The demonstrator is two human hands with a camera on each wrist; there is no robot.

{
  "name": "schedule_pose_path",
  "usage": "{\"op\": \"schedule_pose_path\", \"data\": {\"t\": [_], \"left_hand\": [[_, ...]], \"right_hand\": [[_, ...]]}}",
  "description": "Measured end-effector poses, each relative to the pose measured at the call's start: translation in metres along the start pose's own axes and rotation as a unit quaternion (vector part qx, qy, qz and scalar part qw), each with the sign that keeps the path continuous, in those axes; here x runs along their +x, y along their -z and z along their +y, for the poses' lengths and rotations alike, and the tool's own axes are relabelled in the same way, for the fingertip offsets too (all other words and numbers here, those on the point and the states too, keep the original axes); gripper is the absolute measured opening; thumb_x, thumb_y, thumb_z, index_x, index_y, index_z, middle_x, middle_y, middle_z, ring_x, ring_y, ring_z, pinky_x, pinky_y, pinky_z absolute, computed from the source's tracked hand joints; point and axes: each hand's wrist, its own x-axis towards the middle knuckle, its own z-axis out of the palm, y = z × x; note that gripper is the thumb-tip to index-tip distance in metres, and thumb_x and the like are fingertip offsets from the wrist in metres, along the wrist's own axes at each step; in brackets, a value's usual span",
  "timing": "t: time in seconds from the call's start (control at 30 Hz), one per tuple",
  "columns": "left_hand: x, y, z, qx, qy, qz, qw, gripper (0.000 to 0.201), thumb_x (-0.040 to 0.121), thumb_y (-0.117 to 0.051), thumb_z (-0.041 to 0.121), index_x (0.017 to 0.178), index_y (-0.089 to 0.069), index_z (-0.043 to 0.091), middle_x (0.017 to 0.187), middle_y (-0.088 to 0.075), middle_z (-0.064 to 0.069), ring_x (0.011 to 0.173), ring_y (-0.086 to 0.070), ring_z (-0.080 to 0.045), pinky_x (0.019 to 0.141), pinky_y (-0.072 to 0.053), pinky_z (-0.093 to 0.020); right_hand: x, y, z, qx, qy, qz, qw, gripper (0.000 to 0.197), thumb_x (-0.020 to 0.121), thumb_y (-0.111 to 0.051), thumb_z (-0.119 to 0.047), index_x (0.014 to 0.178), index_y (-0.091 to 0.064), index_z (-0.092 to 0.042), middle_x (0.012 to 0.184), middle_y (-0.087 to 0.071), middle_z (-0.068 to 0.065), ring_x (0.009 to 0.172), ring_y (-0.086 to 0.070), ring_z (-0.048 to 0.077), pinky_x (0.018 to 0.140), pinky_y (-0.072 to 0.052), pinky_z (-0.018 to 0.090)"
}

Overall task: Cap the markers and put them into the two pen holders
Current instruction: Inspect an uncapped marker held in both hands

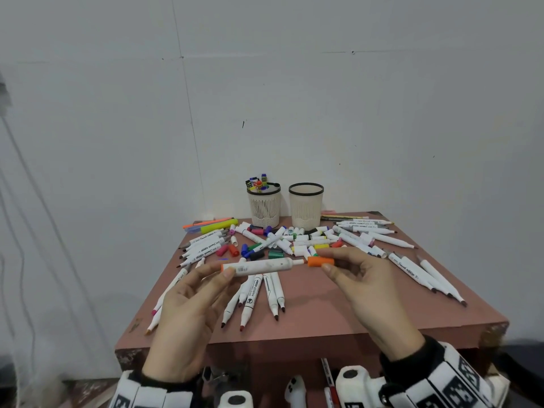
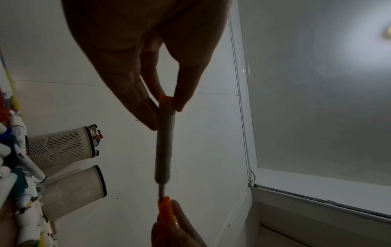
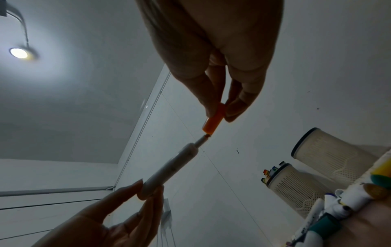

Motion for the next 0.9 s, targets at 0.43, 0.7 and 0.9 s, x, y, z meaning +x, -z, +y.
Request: {"op": "schedule_pose_path", "data": {"t": [0.43, 0.7, 0.9], "left_hand": [[0.001, -0.001, 0.001, 0.034, -0.018, -0.034, 0.999, 0.053, 0.043, -0.092, 0.03, 0.087, -0.072, 0.006, 0.095, -0.072, -0.018, 0.087, -0.071, -0.025, 0.067, -0.055, -0.019], [0.003, -0.002, 0.003, 0.179, -0.101, -0.054, 0.977, 0.035, 0.064, -0.073, 0.014, 0.098, -0.07, 0.005, 0.091, -0.074, -0.009, 0.09, -0.071, -0.02, 0.071, -0.053, -0.016], [0.0, -0.006, 0.0, 0.229, -0.158, -0.054, 0.959, 0.02, 0.075, -0.068, 0.0, 0.093, -0.071, 0.008, 0.083, -0.075, -0.005, 0.077, -0.072, -0.016, 0.067, -0.053, -0.014]], "right_hand": [[-0.005, -0.005, -0.006, 0.03, 0.002, -0.045, 0.999, 0.03, 0.081, -0.064, 0.01, 0.087, -0.072, -0.018, 0.083, -0.072, -0.007, 0.082, -0.064, -0.004, 0.075, -0.047, 0.01], [-0.006, -0.008, -0.007, 0.01, 0.035, -0.033, 0.999, 0.031, 0.083, -0.063, 0.009, 0.087, -0.071, -0.021, 0.085, -0.07, -0.005, 0.078, -0.062, -0.004, 0.071, -0.047, 0.01], [-0.003, -0.007, -0.011, -0.046, 0.076, -0.017, 0.996, 0.034, 0.085, -0.062, 0.003, 0.085, -0.071, -0.029, 0.07, -0.066, -0.013, 0.064, -0.057, 0.003, 0.064, -0.045, 0.011]]}}
